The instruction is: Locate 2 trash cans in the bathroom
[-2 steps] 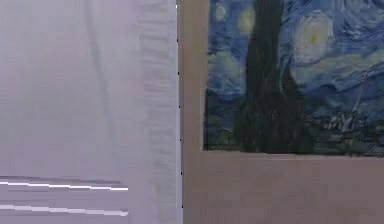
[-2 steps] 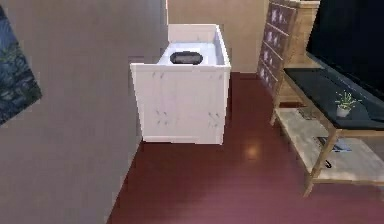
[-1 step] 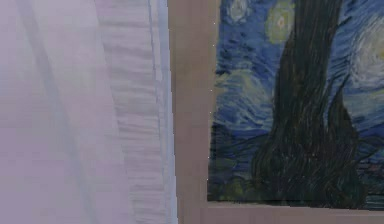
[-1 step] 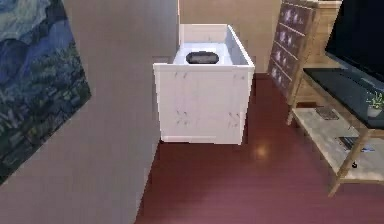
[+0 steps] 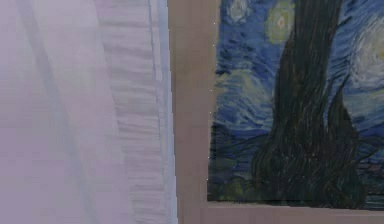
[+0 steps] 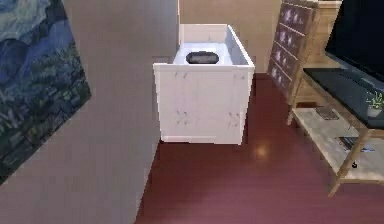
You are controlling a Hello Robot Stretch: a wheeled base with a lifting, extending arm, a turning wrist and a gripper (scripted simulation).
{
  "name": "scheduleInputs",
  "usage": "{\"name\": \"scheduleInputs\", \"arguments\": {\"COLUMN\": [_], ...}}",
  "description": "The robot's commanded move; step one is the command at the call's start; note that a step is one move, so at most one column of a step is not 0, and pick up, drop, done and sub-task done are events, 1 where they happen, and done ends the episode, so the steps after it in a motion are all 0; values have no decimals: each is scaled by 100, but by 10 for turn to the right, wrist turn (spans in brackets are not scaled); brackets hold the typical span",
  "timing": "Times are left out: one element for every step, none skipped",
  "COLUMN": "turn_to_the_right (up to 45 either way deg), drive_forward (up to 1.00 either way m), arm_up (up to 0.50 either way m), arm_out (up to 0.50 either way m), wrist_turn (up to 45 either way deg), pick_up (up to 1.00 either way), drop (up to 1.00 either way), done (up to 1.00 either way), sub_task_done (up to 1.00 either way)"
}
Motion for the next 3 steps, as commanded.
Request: {"name": "scheduleInputs", "arguments": {"turn_to_the_right": [450, 450, -120], "drive_forward": [0, 0, 0], "arm_up": [0, 0, 0], "arm_out": [0, 0, 0], "wrist_turn": [0, 0, 0], "pick_up": [0, 0, 0], "drop": [0, 0, 0], "done": [0, 0, 0], "sub_task_done": [0, 0, 0]}}
